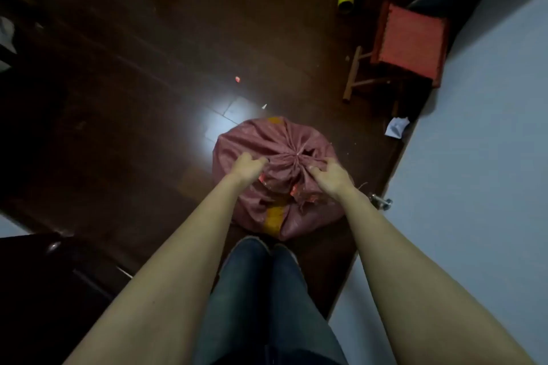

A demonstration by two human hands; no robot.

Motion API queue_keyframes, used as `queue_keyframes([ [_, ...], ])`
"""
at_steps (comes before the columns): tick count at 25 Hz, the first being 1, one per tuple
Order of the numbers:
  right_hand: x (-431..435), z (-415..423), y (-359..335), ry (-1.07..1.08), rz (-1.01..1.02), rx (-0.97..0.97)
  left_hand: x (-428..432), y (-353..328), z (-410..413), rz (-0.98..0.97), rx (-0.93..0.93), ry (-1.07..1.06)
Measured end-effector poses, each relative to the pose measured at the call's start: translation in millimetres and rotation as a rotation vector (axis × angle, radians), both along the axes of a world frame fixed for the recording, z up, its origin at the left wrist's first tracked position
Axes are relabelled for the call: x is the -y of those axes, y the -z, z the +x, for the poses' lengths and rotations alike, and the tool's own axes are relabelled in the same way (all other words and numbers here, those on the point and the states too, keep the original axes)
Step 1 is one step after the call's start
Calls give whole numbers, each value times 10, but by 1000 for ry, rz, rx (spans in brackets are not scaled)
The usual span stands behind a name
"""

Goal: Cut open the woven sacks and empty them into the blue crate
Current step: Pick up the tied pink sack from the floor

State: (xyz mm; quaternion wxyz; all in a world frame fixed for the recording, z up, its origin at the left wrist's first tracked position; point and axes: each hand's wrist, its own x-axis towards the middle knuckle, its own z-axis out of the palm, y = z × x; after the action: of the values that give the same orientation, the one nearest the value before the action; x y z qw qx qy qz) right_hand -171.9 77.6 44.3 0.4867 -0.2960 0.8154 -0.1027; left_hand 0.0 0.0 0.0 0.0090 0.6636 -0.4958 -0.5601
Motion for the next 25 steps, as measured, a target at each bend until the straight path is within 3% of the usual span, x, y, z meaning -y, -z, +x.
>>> queue_keyframes([
  [5, 62, -114, 958, 7, 7, -49, 90, 641, -162, 4, 53, 90],
  [9, 170, -355, 1648, -22, -21, -331, 165, 1180, -365, -139, 194, 259],
  [12, 222, -506, 2016, -165, -159, -481, 281, 1609, -523, -272, 209, 351],
  [15, 345, -598, 2372, -400, -219, -448, 400, 2022, -674, -350, 204, 530],
  [18, 417, -642, 2688, -429, -118, -369, 397, 2289, -781, -359, 382, 780],
  [21, 400, -650, 2867, -355, -16, -301, 362, 2418, -790, -447, 477, 755],
  [25, 324, -528, 2717, -311, 44, -288, 221, 2279, -689, -465, 465, 747],
])
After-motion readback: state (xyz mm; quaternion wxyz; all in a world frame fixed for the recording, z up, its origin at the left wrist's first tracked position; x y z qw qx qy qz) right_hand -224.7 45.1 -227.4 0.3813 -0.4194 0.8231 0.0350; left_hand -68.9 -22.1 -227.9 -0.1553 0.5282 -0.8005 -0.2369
